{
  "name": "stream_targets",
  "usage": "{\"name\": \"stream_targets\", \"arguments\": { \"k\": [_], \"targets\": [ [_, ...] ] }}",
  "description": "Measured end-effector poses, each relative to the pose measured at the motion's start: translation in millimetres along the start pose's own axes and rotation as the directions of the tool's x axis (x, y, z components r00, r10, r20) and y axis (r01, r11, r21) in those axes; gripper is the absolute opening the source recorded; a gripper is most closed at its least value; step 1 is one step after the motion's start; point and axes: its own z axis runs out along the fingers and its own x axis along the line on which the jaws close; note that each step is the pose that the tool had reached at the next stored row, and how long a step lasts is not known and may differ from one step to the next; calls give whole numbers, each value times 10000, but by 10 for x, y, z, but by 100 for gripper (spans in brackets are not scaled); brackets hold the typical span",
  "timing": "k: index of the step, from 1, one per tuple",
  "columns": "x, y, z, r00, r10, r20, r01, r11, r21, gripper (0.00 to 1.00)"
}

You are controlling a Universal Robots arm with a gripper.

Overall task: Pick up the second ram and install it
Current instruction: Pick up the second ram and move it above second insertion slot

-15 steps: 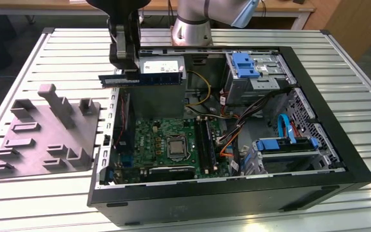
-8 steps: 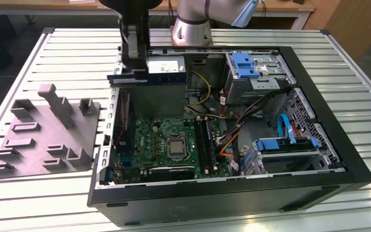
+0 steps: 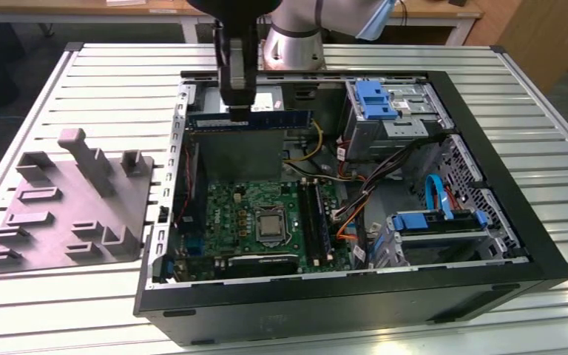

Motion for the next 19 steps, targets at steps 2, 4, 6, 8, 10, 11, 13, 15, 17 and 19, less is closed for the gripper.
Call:
{"name": "stream_targets", "arguments": {
  "k": [2, 4, 6, 8, 10, 11, 13, 15, 17, 19],
  "targets": [
    [1, -42, 0, 10000, 0, 0, 0, 10000, 0, 11],
    [1, -74, 1, 10000, 0, 0, 0, 10000, 1, 11],
    [2, -127, 4, 10000, 1, -1, -1, 10000, 0, 11],
    [2, -186, 10, 10000, 1, 1, -1, 10000, 0, 11],
    [5, -251, 34, 10000, 23, 2, -23, 10000, 1, 11],
    [7, -276, 56, 10000, 53, 1, -53, 10000, 2, 11],
    [9, -293, 86, 10000, 92, 2, -92, 10000, 3, 11],
    [10, -304, 104, 9999, 111, 1, -111, 9999, 3, 11],
    [10, -306, 105, 9999, 111, 2, -111, 9999, 4, 11],
    [10, -306, 106, 9999, 112, 1, -112, 9999, 4, 11]
  ]
}}
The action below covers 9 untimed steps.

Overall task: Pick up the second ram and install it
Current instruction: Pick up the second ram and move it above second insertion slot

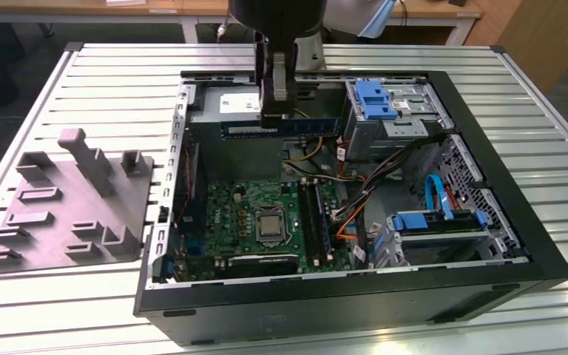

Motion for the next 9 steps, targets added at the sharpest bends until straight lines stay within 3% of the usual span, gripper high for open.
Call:
{"name": "stream_targets", "arguments": {
  "k": [3, 9],
  "targets": [
    [0, -1, 12, 10000, 0, 4, 0, 10000, 2, 11],
    [4, -3, 116, 10000, 0, 1, 0, 10000, 1, 11]
  ]
}}
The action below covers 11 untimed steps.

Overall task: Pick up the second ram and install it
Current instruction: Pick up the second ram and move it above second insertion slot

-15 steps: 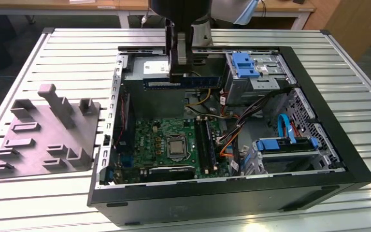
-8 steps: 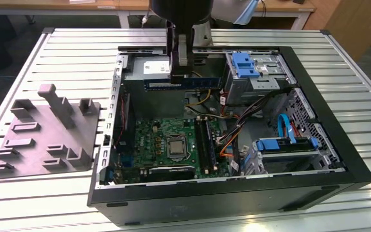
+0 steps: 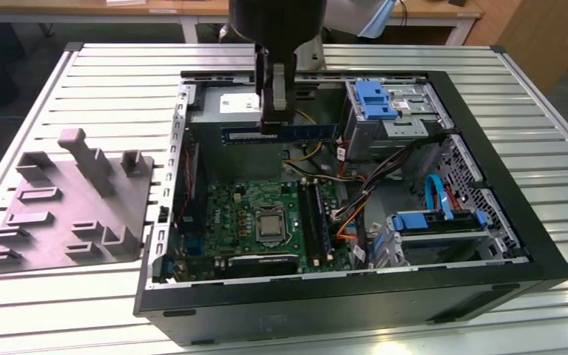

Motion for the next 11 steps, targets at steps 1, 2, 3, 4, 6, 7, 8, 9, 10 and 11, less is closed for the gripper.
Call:
{"name": "stream_targets", "arguments": {
  "k": [1, 2, 3, 4, 6, 7, 8, 9, 10, 11],
  "targets": [
    [0, 0, 18, 10000, 0, 0, 0, 10000, 0, 11],
    [1, -1, 36, 10000, 0, 0, 0, 10000, 0, 11],
    [2, -1, 55, 10000, 0, -1, 0, 10000, -1, 11],
    [3, -2, 73, 10000, 0, 0, 0, 10000, 0, 11],
    [4, -3, 108, 10000, 0, 0, 0, 10000, 0, 11],
    [4, -3, 124, 10000, 0, 0, 0, 10000, 0, 11],
    [5, -4, 139, 10000, 0, 0, 0, 10000, 0, 11],
    [6, -4, 152, 10000, -1, 0, 1, 10000, 0, 11],
    [6, -4, 167, 10000, 0, 0, 0, 10000, 0, 11],
    [7, -5, 183, 10000, 0, -1, 0, 10000, 0, 11]
  ]
}}
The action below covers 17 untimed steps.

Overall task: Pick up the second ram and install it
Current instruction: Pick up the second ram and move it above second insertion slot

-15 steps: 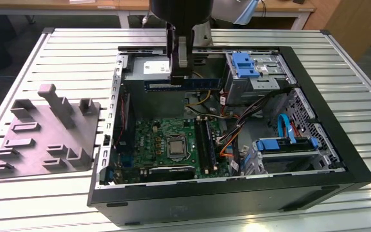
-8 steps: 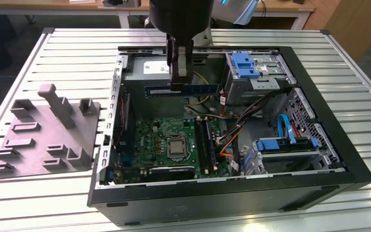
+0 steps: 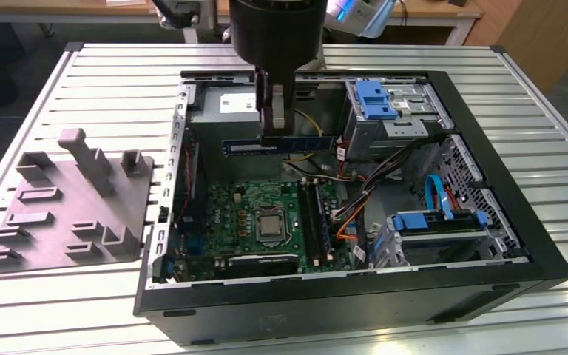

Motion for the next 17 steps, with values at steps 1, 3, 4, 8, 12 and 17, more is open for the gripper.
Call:
{"name": "stream_targets", "arguments": {
  "k": [1, 3, 4, 8, 12, 17],
  "targets": [
    [1, 0, 15, 10000, 0, 0, 0, 10000, 1, 11],
    [2, -1, 42, 10000, 1, 1, -1, 10000, 0, 11],
    [3, -1, 55, 10000, 1, 1, -1, 10000, 0, 11],
    [7, -3, 117, 10000, 1, 0, -1, 10000, 0, 11],
    [10, -5, 188, 10000, 0, 0, 0, 10000, 0, 11],
    [14, -7, 278, 10000, 0, 1, 0, 10000, 0, 11]
  ]
}}
